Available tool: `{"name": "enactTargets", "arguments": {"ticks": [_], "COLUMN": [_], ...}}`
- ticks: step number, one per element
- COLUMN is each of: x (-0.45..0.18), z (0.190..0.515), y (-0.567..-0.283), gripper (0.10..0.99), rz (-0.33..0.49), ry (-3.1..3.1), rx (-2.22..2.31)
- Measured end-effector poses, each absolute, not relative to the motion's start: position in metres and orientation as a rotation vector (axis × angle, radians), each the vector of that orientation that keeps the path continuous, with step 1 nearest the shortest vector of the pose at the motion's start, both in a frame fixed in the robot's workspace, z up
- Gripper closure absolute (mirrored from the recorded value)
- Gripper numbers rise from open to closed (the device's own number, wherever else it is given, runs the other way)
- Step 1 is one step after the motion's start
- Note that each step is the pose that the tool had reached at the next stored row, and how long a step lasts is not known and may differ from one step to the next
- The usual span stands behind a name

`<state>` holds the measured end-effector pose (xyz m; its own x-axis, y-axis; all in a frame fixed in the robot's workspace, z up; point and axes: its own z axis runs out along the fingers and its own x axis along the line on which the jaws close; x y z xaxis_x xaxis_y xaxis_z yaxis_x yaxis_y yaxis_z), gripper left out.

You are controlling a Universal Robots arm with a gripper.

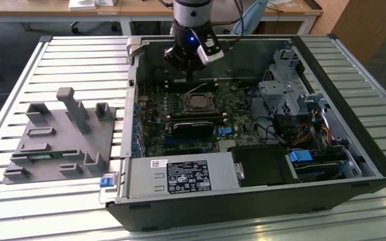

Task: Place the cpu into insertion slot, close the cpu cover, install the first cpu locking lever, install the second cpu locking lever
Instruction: 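Install the first cpu locking lever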

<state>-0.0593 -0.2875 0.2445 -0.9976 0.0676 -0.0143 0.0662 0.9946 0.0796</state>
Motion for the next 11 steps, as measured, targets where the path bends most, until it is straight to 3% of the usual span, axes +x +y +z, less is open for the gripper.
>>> {"name": "enactTargets", "arguments": {"ticks": [11], "x": [-0.048], "z": [0.231], "y": [-0.287], "gripper": [0.98], "rz": [0.124], "ry": [3.11], "rx": [0.077]}}
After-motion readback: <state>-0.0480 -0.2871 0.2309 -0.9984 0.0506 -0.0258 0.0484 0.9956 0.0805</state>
